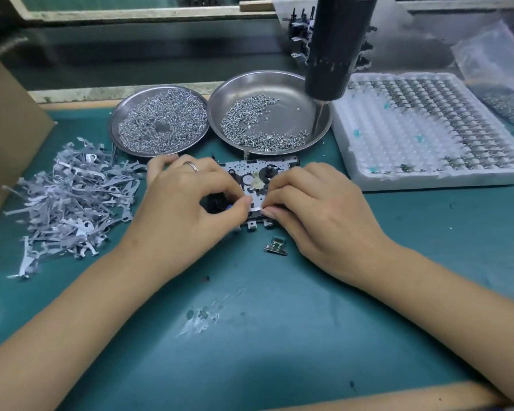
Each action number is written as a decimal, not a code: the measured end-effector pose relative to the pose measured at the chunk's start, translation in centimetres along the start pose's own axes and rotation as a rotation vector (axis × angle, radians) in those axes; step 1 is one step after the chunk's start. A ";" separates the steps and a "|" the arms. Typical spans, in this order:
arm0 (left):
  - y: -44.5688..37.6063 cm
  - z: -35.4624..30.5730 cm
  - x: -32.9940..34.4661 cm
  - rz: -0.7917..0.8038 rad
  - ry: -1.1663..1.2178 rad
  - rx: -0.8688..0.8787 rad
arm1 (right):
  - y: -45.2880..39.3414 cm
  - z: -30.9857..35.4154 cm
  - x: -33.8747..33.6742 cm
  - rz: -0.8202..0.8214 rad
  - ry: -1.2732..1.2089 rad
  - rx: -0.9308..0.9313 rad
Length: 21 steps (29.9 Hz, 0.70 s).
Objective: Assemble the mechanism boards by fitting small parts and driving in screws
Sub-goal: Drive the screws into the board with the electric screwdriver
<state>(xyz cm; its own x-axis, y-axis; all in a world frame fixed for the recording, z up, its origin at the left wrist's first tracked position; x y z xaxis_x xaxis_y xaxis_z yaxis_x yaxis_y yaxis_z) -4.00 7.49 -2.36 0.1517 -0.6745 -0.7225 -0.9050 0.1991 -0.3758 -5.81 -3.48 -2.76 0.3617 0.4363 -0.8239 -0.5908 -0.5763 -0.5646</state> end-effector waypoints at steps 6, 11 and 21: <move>-0.1 0.1 0.2 0.047 -0.008 0.016 | 0.1 -1.1 0.2 0.012 -0.149 0.101; 0.0 0.2 0.3 0.073 -0.003 0.017 | 0.1 -3.3 -0.4 -0.047 -0.470 0.305; 0.0 0.0 0.0 0.055 0.018 0.040 | 2.9 1.2 0.0 0.130 -0.211 0.040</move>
<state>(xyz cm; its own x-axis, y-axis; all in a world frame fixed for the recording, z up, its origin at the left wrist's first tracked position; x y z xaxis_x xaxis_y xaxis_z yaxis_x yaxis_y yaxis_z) -3.99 7.51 -2.32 0.0943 -0.6744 -0.7323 -0.8952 0.2644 -0.3588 -8.42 -4.35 -4.33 0.1248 0.4968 -0.8588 -0.6520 -0.6113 -0.4485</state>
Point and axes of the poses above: each hand's wrist, its own y-axis away from the middle knuckle, its own x-axis out of the palm, z = x × y, the point moved 10 cm from there along -y, towards the middle knuckle, and after that the axes turned 5 degrees about y, right-handed, at the moved point
